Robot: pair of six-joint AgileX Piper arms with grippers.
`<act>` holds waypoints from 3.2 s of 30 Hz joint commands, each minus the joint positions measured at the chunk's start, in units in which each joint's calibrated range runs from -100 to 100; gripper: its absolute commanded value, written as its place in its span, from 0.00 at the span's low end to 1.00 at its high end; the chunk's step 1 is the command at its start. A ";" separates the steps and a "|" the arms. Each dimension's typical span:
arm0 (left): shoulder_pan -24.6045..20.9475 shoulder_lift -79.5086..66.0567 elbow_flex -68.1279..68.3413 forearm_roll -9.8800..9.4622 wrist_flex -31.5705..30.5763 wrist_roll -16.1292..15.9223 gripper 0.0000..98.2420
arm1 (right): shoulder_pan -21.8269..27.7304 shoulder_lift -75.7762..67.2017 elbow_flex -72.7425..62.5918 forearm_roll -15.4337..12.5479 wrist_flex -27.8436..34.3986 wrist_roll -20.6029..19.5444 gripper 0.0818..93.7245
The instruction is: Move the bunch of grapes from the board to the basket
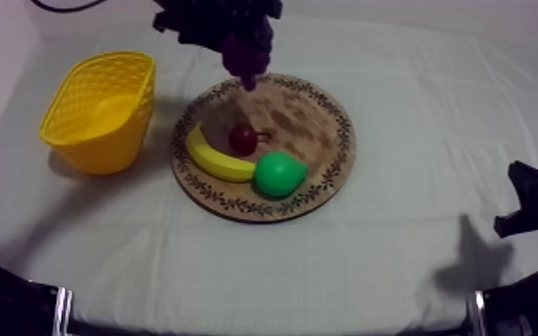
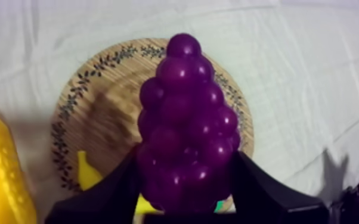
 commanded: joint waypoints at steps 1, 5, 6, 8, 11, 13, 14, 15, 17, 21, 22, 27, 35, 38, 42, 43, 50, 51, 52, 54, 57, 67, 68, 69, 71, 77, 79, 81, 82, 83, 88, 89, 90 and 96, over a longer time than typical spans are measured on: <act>-0.48 -4.88 4.38 0.08 -0.51 -1.76 0.45 | 0.02 0.00 -0.01 -0.02 0.01 0.01 0.00; -1.82 -11.04 10.24 0.09 -0.89 -3.72 0.45 | 0.02 0.00 -0.01 -0.02 0.01 0.01 0.00; -2.18 -12.48 11.64 0.09 -0.93 -4.22 0.45 | 0.02 0.00 -0.01 -0.02 0.01 0.01 0.00; -2.95 -15.19 14.29 0.09 -0.97 -5.27 0.45 | 0.02 0.00 -0.01 -0.02 0.01 0.01 0.00; -4.22 -19.00 18.13 0.09 -0.91 -6.86 0.45 | 0.02 0.00 -0.01 -0.02 0.01 0.01 0.00; -5.02 -21.46 20.65 0.08 -0.79 -7.81 0.45 | 0.02 0.00 -0.01 -0.02 0.01 0.01 0.00; -5.37 -22.64 21.90 0.04 -0.71 -8.21 0.45 | 0.02 0.00 -0.01 -0.02 0.01 0.01 0.00; -5.68 -23.80 23.08 -0.02 -0.61 -8.59 0.45 | 0.02 0.00 -0.01 -0.02 0.01 0.01 0.00; -6.21 -26.05 25.29 -0.17 -0.37 -9.16 0.45 | 0.02 0.00 -0.01 -0.02 0.01 0.01 0.00; -7.82 -30.12 29.30 -0.10 0.81 -10.09 0.46 | 0.02 0.00 -0.01 -0.02 0.01 0.01 0.00; -8.33 -31.03 30.10 -0.02 1.21 -10.25 0.46 | 0.02 0.00 -0.01 -0.02 0.01 0.01 0.00; -10.92 -34.87 33.31 0.11 2.75 -10.85 0.45 | 0.02 0.00 -0.01 -0.02 0.01 0.01 0.00; -16.63 -40.25 36.17 -0.05 5.02 -12.10 0.45 | 0.02 0.00 -0.01 -0.02 0.01 0.01 0.00; -18.58 -41.21 36.42 -0.18 5.61 -12.37 0.45 | 0.02 0.00 -0.01 -0.02 0.01 0.01 0.00; -19.72 -40.39 34.84 -0.41 5.90 -11.91 0.45 | 0.02 0.00 -0.01 -0.02 0.01 0.01 0.00; -19.79 -39.88 34.11 -0.54 5.89 -11.57 0.45 | 0.02 0.00 -0.01 -0.02 0.01 0.01 0.00; -19.61 -33.00 27.61 -1.08 4.42 -9.28 0.45 | 0.02 0.00 -0.01 -0.02 0.01 0.03 0.00; -19.60 -31.75 26.80 -1.11 4.03 -9.05 0.45 | 0.02 0.00 -0.01 -0.02 0.01 0.04 0.00; -19.62 -30.54 26.14 -1.13 3.56 -8.86 0.45 | 0.02 0.00 -0.01 -0.02 0.01 0.03 0.00; -19.77 -28.16 25.14 -1.15 2.43 -8.53 0.45 | 0.02 0.00 -0.01 -0.02 0.01 0.02 0.00; -20.27 -24.58 24.21 -1.17 0.65 -8.23 0.45 | 0.02 0.00 -0.01 -0.02 0.01 0.01 0.00; -20.80 -14.84 27.98 -1.45 -6.42 -8.09 0.45 | 0.02 0.00 -0.01 -0.02 0.01 0.01 0.00; -20.78 -14.24 29.01 -1.47 -7.27 -8.18 0.45 | 0.02 0.00 -0.01 -0.02 0.01 0.01 0.00; -20.79 -13.76 30.06 -1.50 -8.12 -8.27 0.45 | 0.02 0.00 -0.01 -0.02 0.01 0.01 0.00; -20.88 -12.94 31.97 -1.60 -9.75 -8.49 0.45 | 0.02 0.00 -0.01 -0.02 0.01 0.01 0.00; -21.59 -11.55 35.45 -2.60 -12.13 -8.77 0.45 | 0.02 0.00 -0.01 -0.02 0.01 0.01 0.00; -21.84 -11.41 36.18 -2.81 -12.66 -8.92 0.45 | 0.02 0.00 -0.01 -0.02 0.01 0.01 0.00; -22.00 -11.34 36.72 -3.00 -13.05 -9.02 0.45 | 0.02 0.00 -0.01 -0.02 0.01 0.01 0.00; -22.08 -11.32 36.90 -3.07 -13.20 -9.09 0.45 | 0.02 0.00 -0.01 -0.02 0.01 0.01 0.00; -22.18 -11.28 37.06 -3.12 -13.33 -9.14 0.45 | 0.02 0.00 -0.01 -0.02 0.01 0.01 0.00; -22.44 -10.86 37.85 -3.21 -14.07 -9.24 0.45 | 0.02 0.00 -0.01 -0.02 0.01 0.01 0.00; -22.47 -10.80 38.06 -3.21 -14.28 -9.21 0.45 | 0.02 0.00 -0.01 -0.02 0.01 0.01 0.00; -22.50 -10.76 38.27 -3.22 -14.53 -9.20 0.46 | 0.02 0.00 -0.01 -0.02 0.01 0.01 0.00; -22.44 -10.87 39.47 -3.25 -16.20 -9.06 0.58 | 0.02 0.00 -0.01 -0.02 0.01 0.01 0.00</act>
